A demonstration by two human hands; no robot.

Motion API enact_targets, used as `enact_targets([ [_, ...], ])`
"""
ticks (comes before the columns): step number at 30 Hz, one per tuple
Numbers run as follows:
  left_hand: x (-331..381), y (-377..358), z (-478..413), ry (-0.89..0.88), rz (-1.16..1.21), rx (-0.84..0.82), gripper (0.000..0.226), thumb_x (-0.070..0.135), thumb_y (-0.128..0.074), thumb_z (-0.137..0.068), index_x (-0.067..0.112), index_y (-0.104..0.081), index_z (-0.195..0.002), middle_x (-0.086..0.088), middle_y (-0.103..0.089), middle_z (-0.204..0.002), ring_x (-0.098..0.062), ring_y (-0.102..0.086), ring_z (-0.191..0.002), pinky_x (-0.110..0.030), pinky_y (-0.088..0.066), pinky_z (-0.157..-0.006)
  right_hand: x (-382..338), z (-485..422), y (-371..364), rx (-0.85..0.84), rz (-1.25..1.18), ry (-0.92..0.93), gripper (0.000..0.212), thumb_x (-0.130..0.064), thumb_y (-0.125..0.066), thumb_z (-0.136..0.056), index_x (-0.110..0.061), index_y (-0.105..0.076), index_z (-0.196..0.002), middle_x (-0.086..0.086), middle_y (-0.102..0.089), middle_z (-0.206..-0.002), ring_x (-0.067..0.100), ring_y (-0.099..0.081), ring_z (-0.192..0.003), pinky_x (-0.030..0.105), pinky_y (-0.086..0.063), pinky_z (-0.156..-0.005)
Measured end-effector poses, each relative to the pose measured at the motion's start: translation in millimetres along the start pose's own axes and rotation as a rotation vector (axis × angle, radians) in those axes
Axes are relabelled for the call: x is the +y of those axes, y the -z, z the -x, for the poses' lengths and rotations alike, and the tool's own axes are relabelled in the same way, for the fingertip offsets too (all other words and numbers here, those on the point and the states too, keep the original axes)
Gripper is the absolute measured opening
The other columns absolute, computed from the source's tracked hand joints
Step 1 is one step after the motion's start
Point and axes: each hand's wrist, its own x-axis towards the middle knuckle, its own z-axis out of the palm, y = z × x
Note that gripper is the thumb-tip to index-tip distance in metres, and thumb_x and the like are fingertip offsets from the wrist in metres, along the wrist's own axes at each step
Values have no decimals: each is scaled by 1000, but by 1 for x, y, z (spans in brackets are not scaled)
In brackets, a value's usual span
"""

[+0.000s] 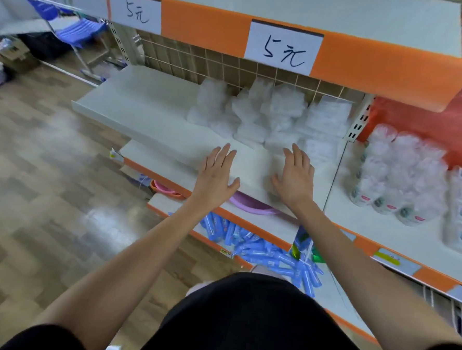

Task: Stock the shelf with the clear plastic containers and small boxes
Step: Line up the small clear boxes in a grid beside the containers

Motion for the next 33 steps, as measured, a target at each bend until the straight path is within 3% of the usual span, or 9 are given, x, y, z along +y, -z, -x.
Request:
enact_targets([
  [10,-8,-10,-70,-146,-50,-53,64,33,-49,-97,12,-25,-152,-6,-13,-162,-25,-15,-148,-37,-14,-117,-3,-42,-3,-48,87,-25,66,-22,-53,-96,-12,-21,-154,9,-9,-164,27,-8,-151,43,-11,-120],
  [15,-19,-10,-110,-313,-183,-83,63,33,-45,-99,15,-20,-154,-3,-13,-163,-25,-16,-147,-37,-17,-116,-15,-55,-12,-43,176,-81,66,-24,-49,-97,-8,-18,-154,11,-13,-163,28,-11,-150,41,-13,-118],
  [18,-24,-11,-125,-405,-248,-83,61,33,-43,-101,15,-18,-154,-2,-13,-163,-24,-15,-147,-36,-18,-116,-22,-54,-19,24,207,-118,60,-21,-50,-98,-9,-27,-152,10,-23,-161,29,-19,-147,40,-18,-115],
  [21,-29,-15,-136,-483,-233,-83,54,28,-49,-99,13,-31,-147,-4,-32,-154,-25,-28,-141,-36,-22,-112,-24,-51,-25,120,194,-155,48,-13,-57,-94,-10,-46,-141,10,-43,-149,31,-36,-137,39,-25,-108],
  [24,-30,-17,-143,-496,-152,-69,46,19,-64,-91,10,-48,-134,-10,-52,-130,-29,-45,-123,-38,-30,-104,-26,-49,-29,195,184,-171,41,-7,-62,-89,-9,-58,-130,9,-56,-134,32,-45,-125,38,-30,-101],
  [27,-32,-19,-147,-509,-121,-100,47,12,-68,-87,9,-50,-131,-14,-50,-122,-32,-49,-114,-40,-37,-96,-30,-48,-30,195,150,-202,41,-10,-65,-88,-10,-57,-129,10,-53,-134,32,-45,-126,37,-29,-102],
  [31,-35,-20,-157,-547,-104,-111,44,10,-66,-87,8,-53,-129,-15,-50,-121,-34,-48,-113,-43,-37,-95,-36,-56,-28,150,143,-229,43,-17,-68,-88,-11,-52,-128,11,-36,-153,30,-30,-142,39,-22,-111],
  [33,-38,-20,-160,-572,-71,-108,42,9,-65,-87,7,-56,-128,-15,-51,-120,-34,-49,-113,-42,-36,-96,-37,-60,-27,128,118,-251,42,-19,-67,-90,-12,-50,-127,10,-37,-153,27,-28,-144,39,-21,-112],
])
